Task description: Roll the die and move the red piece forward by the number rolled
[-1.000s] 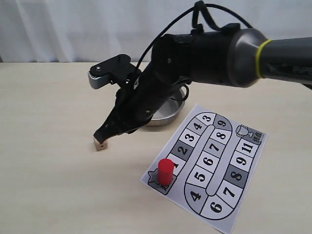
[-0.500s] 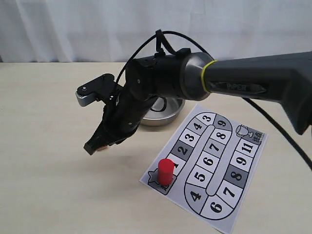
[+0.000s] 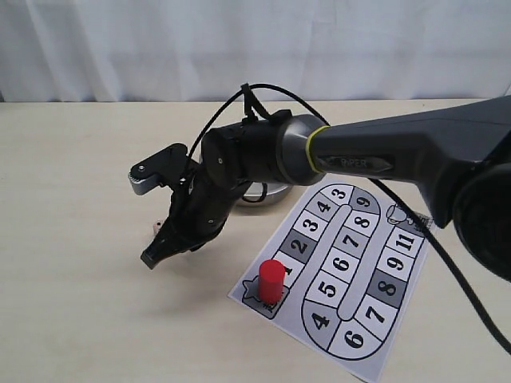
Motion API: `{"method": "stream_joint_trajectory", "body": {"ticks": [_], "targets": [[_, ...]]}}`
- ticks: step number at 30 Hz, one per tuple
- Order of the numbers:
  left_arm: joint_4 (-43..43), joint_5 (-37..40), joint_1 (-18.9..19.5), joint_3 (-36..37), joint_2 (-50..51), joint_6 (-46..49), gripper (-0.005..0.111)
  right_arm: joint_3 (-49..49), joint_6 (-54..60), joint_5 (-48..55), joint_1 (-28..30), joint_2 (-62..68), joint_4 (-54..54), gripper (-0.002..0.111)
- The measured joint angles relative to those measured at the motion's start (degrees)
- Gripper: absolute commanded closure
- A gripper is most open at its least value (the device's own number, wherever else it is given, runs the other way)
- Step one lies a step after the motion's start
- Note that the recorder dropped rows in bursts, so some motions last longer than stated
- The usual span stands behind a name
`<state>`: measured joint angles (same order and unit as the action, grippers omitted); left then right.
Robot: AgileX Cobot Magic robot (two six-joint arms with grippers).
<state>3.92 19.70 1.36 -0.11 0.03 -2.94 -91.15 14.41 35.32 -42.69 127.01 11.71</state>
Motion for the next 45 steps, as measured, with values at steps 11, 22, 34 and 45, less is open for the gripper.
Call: {"method": "stream_joint_trajectory", "body": {"ticks": [11,22,34,45], "targets": [[0.0,0.0,0.0,0.0,0.0,0.0,0.107,0.0,-2.8,-3.2,0.7,0.9,0.1,0.104],[0.0,0.0,0.0,0.0,0.0,0.0,0.107,0.0,-3.1,-3.8,1.1,2.2,0.1,0.104],[0.0,0.0,0.0,0.0,0.0,0.0,0.107,0.0,-3.1,-4.6,1.1,2.4,0.1,0.104],[0.0,0.0,0.0,0.0,0.0,0.0,0.107,0.0,-3.3,-1.3,1.1,0.8,-0.5,0.104]]}}
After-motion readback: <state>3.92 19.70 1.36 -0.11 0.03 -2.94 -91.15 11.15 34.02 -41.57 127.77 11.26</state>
